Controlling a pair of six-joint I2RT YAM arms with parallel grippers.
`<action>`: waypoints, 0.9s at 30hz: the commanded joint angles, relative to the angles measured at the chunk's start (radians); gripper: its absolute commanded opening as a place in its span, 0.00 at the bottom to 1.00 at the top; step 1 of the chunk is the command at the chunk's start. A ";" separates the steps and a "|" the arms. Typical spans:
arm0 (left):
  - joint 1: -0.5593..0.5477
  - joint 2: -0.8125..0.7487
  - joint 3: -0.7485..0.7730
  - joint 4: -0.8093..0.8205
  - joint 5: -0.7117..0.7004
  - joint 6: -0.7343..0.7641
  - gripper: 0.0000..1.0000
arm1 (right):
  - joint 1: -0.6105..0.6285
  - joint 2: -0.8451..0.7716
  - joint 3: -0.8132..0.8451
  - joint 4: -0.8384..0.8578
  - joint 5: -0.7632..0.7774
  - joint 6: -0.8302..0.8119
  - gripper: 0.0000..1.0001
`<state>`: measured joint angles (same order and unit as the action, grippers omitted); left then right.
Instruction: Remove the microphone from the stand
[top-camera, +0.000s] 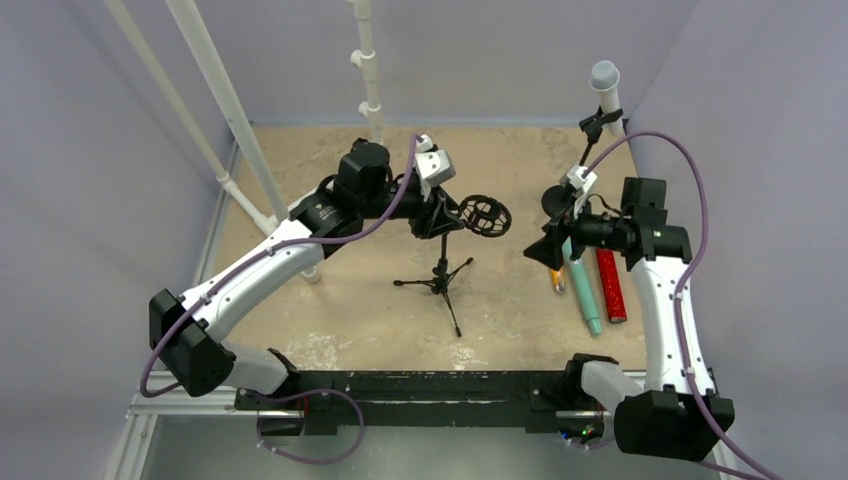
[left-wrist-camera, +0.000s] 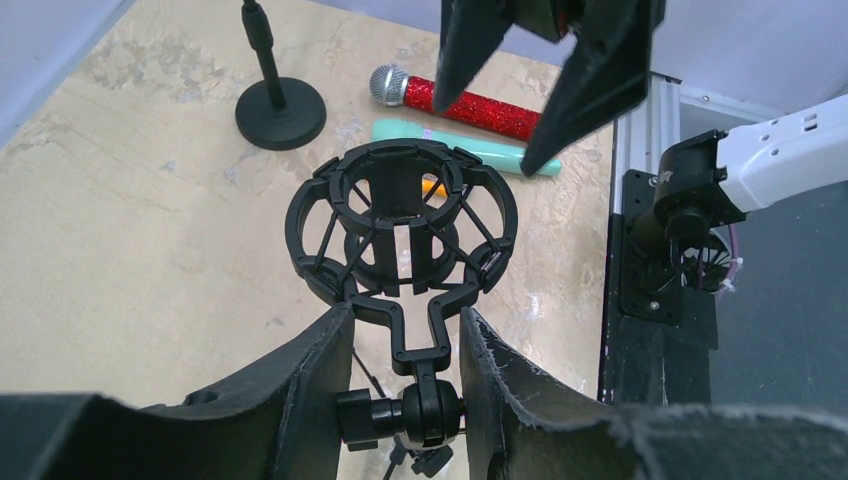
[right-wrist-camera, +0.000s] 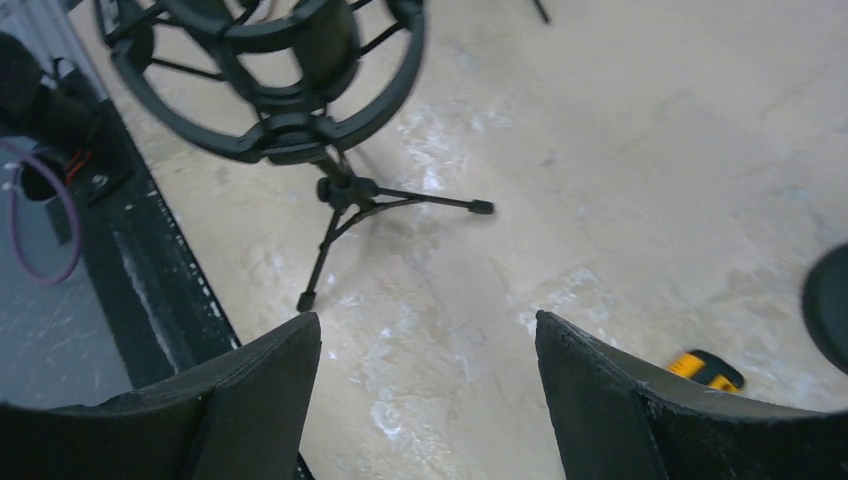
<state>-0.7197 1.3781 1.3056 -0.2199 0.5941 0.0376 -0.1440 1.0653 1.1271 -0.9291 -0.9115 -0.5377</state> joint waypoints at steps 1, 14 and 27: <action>0.015 0.019 0.104 0.001 0.015 -0.052 0.00 | 0.071 -0.033 -0.096 0.128 -0.175 -0.027 0.76; 0.102 0.019 0.261 0.096 0.209 -0.261 0.00 | 0.221 0.007 -0.258 0.489 -0.304 0.139 0.71; 0.116 0.035 0.392 0.163 0.284 -0.486 0.00 | 0.441 0.122 -0.164 0.750 -0.316 0.336 0.74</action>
<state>-0.6128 1.4269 1.6360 -0.1730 0.8333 -0.3267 0.2584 1.1652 0.8871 -0.2672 -1.1824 -0.2596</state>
